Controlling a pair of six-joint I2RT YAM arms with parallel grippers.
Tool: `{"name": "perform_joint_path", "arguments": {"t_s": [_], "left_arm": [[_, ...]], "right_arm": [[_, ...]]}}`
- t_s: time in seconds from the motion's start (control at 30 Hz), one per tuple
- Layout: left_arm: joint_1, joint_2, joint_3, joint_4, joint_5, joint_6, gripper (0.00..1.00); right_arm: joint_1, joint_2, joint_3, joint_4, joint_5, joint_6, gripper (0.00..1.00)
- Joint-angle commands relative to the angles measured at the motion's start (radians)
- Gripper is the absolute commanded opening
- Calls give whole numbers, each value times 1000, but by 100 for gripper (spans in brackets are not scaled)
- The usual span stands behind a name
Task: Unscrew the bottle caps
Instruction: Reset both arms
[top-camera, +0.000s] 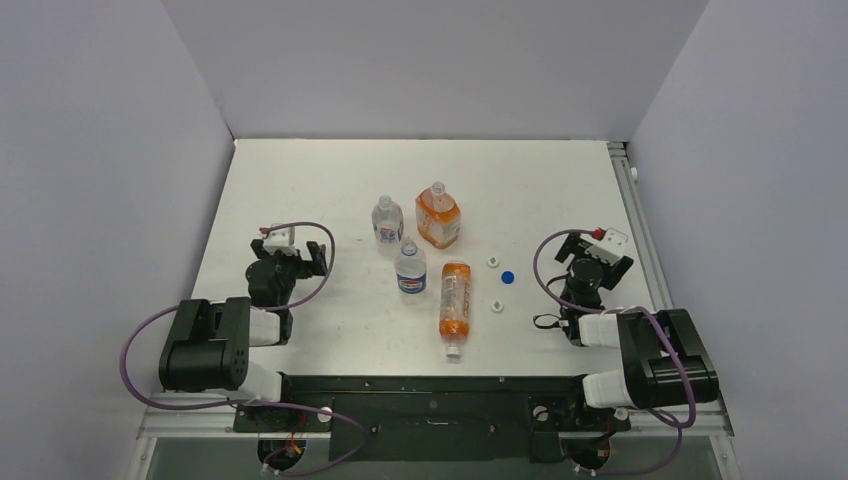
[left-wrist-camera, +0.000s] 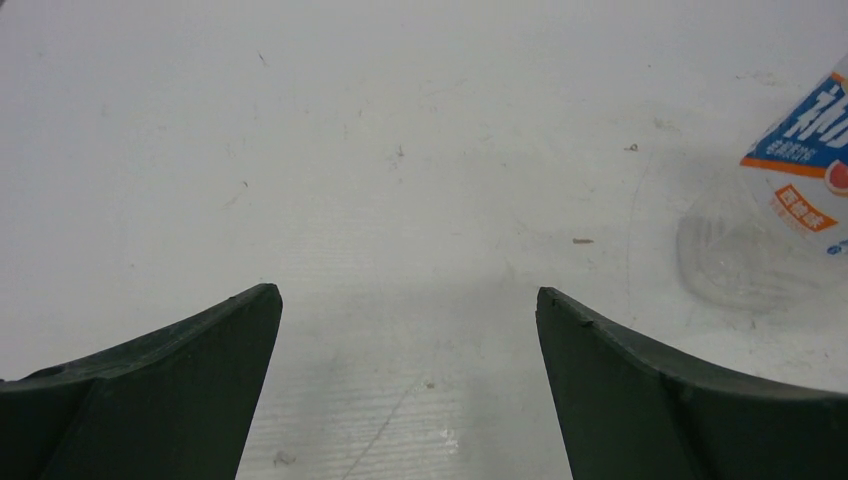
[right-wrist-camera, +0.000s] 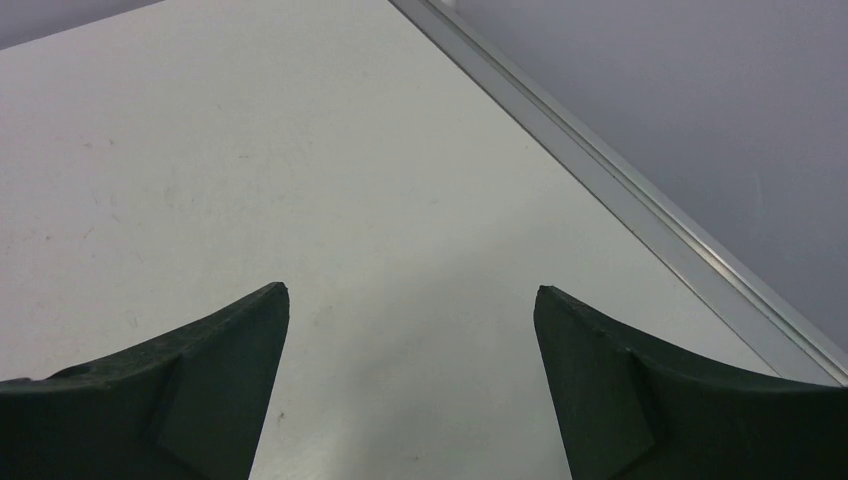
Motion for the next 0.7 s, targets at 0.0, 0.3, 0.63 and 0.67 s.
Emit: {"name": "perform_joint_path", "arguments": {"t_s": [0.0,0.3,0.63,0.67], "left_arm": [[-40,-17,77,-51,-134,34,97],[-42,-11,80,-48,-164,24,97],[-41,-5,91,-64,-165,30,97],[-41,-9,87,-62,-164,30,97]], "right_arm": [[-60,-5,62,38,-69,-3,87],[-56,-12,49,53,-64,-9,88],[-55,-13,48,54,-63,-10,88],[-55,-14,48,54,-63,-10,88]]}}
